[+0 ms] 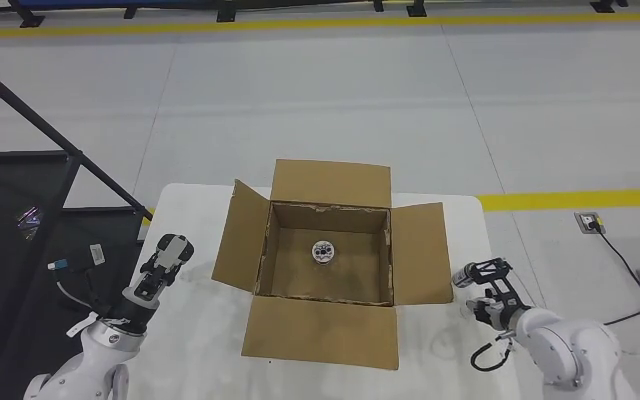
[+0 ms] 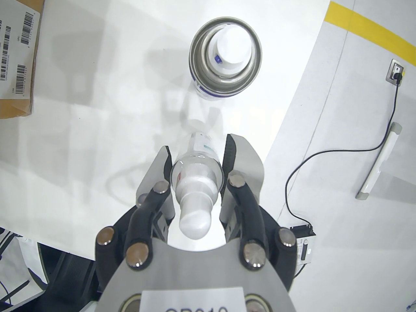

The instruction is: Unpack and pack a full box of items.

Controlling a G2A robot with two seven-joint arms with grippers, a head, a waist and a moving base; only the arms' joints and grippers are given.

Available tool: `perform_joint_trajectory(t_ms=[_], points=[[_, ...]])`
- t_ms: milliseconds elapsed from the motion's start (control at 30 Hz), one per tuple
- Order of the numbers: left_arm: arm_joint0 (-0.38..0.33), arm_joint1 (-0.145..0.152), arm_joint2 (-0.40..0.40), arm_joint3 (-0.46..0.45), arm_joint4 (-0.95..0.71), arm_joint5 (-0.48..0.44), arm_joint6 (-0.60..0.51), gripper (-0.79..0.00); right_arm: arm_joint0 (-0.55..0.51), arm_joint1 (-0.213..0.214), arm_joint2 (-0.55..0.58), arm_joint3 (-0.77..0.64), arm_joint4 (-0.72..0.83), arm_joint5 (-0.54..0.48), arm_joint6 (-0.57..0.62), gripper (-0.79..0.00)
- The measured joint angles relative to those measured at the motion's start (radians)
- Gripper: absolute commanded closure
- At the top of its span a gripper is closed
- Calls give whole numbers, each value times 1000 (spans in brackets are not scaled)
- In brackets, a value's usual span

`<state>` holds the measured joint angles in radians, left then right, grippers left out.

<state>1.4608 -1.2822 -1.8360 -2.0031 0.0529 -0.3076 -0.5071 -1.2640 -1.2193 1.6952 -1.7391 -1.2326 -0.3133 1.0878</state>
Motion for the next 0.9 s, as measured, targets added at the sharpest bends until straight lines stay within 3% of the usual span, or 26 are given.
perform_joint_trajectory(t_ms=[167,300,400,500,667,767,900], points=[[0,0,0,0,0,0,0,-785,-9,7,27,-87,3,19,9,-785],[0,0,0,0,0,0,0,-785,-52,10,53,-316,17,59,-26,-785],[0,0,0,0,0,0,0,-785,-64,10,3,-495,16,51,-49,-785],[0,0,0,0,0,0,0,-785,-7,12,-106,-571,18,-21,-30,-785],[0,0,0,0,0,0,0,-785,246,-4,-404,-398,28,-95,80,-785],[0,0,0,0,0,0,0,-785,450,-39,-612,-181,35,-61,125,-785],[0,0,0,0,0,0,0,-785,671,-104,-836,127,62,24,82,-785]])
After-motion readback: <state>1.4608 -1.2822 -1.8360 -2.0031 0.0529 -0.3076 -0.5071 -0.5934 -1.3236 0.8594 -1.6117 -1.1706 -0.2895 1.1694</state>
